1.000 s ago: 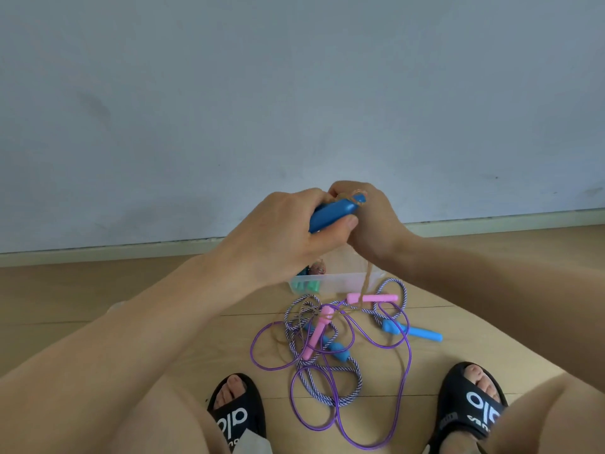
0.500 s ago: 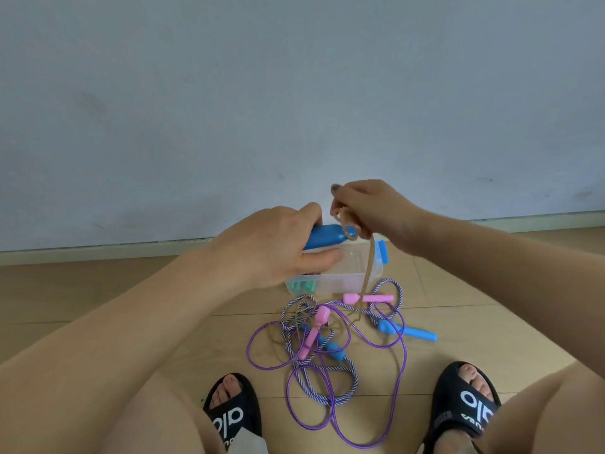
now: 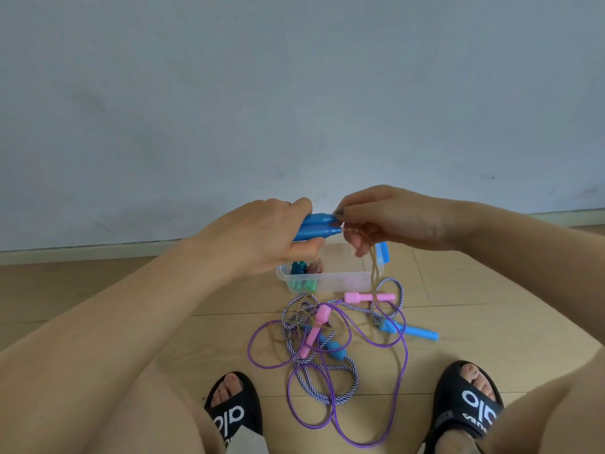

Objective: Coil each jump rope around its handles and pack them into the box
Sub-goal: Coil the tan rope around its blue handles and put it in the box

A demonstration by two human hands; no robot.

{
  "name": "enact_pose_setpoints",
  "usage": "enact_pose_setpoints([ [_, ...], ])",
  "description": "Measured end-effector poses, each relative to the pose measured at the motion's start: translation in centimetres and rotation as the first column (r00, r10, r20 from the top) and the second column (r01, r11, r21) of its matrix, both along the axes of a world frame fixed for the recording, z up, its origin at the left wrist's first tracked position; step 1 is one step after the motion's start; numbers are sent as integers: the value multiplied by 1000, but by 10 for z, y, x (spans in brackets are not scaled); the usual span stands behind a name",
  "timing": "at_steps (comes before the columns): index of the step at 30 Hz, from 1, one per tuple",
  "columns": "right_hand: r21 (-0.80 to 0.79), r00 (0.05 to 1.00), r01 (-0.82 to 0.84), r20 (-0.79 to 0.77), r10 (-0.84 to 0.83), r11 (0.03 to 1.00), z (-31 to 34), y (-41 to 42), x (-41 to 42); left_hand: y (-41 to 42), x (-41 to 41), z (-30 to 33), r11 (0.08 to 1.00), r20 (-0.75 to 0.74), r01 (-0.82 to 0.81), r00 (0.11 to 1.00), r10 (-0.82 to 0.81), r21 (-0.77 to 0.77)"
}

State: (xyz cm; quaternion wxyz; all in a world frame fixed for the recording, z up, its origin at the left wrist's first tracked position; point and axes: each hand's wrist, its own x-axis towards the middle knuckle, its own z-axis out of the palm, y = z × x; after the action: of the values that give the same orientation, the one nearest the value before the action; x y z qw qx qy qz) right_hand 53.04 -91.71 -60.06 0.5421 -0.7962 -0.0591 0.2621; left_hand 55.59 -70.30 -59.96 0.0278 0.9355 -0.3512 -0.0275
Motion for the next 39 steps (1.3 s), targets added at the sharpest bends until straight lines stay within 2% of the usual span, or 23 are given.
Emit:
enact_pose_setpoints([
  [5,-122,986,59,161,-39,991,5,-3,0,4,3,-2,998,-24,-15,1000,13,-65],
  [8,-116,975,102,210,-76,988,8,-1,2,4,3,-3,998,21,-13,1000,14,-66],
  [12,-202,957,115,284,-55,972,9,7,2,4,3,-4,998,57,-11,998,15,-57],
  [17,-170,967,97,250,-52,981,13,6,4,6,2,-5,986,-37,-34,999,28,-164],
  [20,-140,974,71,224,-38,988,14,5,6,7,2,-4,984,-38,-27,999,21,-174],
  [22,-116,977,57,212,-32,992,14,5,7,8,3,-2,987,19,-21,1000,25,-159],
  [27,-75,979,61,201,-45,995,17,4,8,11,5,0,998,288,-25,957,41,-58],
  [29,-54,978,64,200,-52,997,17,4,8,11,6,1,998,323,-11,946,29,-59],
  [31,-34,978,80,197,-72,996,17,3,7,10,8,3,997,290,-11,957,32,-73],
  [33,-97,964,105,254,-78,990,18,4,5,10,11,3,995,181,-36,982,52,-91],
  [36,-290,848,214,528,-31,933,10,9,4,9,14,-1,990,79,-94,992,103,-109],
  [38,-415,768,287,638,52,863,0,15,2,8,17,-4,979,68,-172,981,180,-104],
  [39,-547,753,308,640,152,778,-4,19,0,8,18,-6,971,68,-218,972,224,-95],
])
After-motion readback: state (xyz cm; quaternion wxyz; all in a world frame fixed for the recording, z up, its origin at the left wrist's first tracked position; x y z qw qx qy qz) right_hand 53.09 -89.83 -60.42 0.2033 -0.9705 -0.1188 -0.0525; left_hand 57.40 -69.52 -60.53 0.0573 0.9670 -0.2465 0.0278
